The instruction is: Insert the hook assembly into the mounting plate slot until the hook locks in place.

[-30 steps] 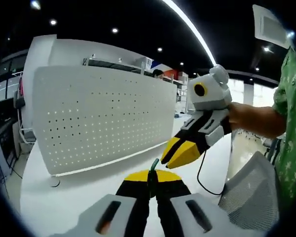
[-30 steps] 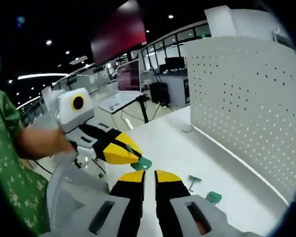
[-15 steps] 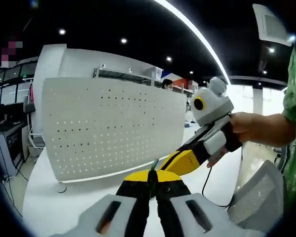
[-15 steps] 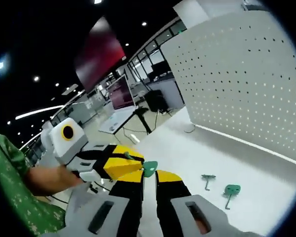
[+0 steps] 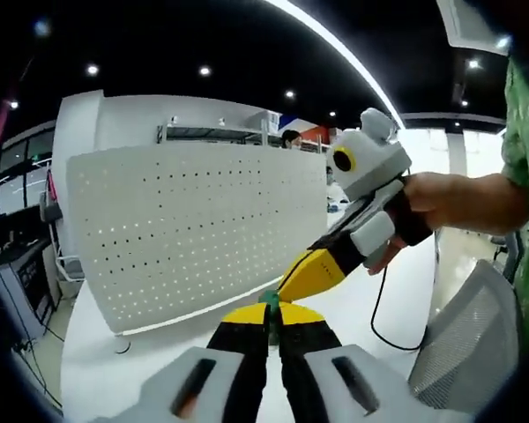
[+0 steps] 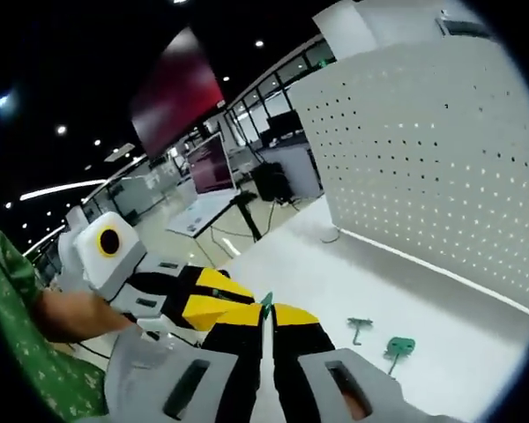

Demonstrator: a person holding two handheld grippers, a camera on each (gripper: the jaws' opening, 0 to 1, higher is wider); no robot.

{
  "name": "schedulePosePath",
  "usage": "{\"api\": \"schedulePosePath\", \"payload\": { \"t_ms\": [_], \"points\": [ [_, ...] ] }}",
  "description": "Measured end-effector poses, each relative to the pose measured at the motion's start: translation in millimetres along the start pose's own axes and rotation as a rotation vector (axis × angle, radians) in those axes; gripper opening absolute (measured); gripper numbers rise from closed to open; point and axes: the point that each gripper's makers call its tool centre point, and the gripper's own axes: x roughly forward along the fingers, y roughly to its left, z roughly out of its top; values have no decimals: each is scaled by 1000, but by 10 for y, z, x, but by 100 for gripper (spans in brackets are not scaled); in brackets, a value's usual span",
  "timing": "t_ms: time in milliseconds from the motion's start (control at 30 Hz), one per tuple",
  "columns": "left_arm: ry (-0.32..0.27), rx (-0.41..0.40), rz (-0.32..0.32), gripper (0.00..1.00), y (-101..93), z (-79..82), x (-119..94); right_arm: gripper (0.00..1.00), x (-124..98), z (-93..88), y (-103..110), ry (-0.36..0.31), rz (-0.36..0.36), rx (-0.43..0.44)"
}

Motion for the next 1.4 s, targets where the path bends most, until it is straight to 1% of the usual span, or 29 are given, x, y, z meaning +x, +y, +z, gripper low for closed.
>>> {"api": "schedulePosePath", "payload": {
  "t_ms": [67,100,200,267,367,400,500,667,733,833,867,1033,1067,1100,1133,1233,1333,1400],
  "points": [
    [30,35,13,3,9,-36,5,1,-5,26,35,-4,-3,-21],
    [32,48,17,3,-2,-35,12,0,-8,37,48,-5,-5,-24],
    [22,36,24,3,10,-9,3,0,-22,61,51,-6,-21,-61],
    [30,38,33,3,20,-8,6,0,-23,58,56,-4,-25,-69],
    [46,81,51,3,5,-14,11,0,-18,55,55,1,-47,-119],
    [49,85,53,3,0,-20,13,0,-17,55,63,2,-48,-122],
    [53,72,62,2,19,-31,8,0,-18,54,71,6,-60,-150],
    [49,66,67,2,22,-30,-6,0,-16,56,64,1,-50,-137],
    [45,58,67,2,15,-24,-9,1,-17,67,64,-4,-53,-155],
    [30,31,73,2,36,0,-3,5,-30,82,66,-12,-57,-158],
    [28,20,75,2,47,8,-2,7,-40,92,58,-18,-64,-162],
    [12,-5,102,2,137,50,1,8,-121,141,-23,-40,-112,-228],
    [11,-6,104,2,143,53,0,9,-138,165,-41,-52,-123,-244],
    [1,-8,116,2,183,93,-2,11,-152,177,-60,-57,-135,-256],
    [-4,-9,124,2,208,117,-2,13,-175,226,-99,-78,-162,-303],
    [-17,-9,150,2,304,191,14,20,-225,274,-176,-100,-221,-370],
    [-26,-5,162,2,368,248,26,26,-246,285,-203,-116,-235,-369],
    [-29,0,170,2,408,279,33,35,-261,287,-235,-130,-243,-356]
  ]
}}
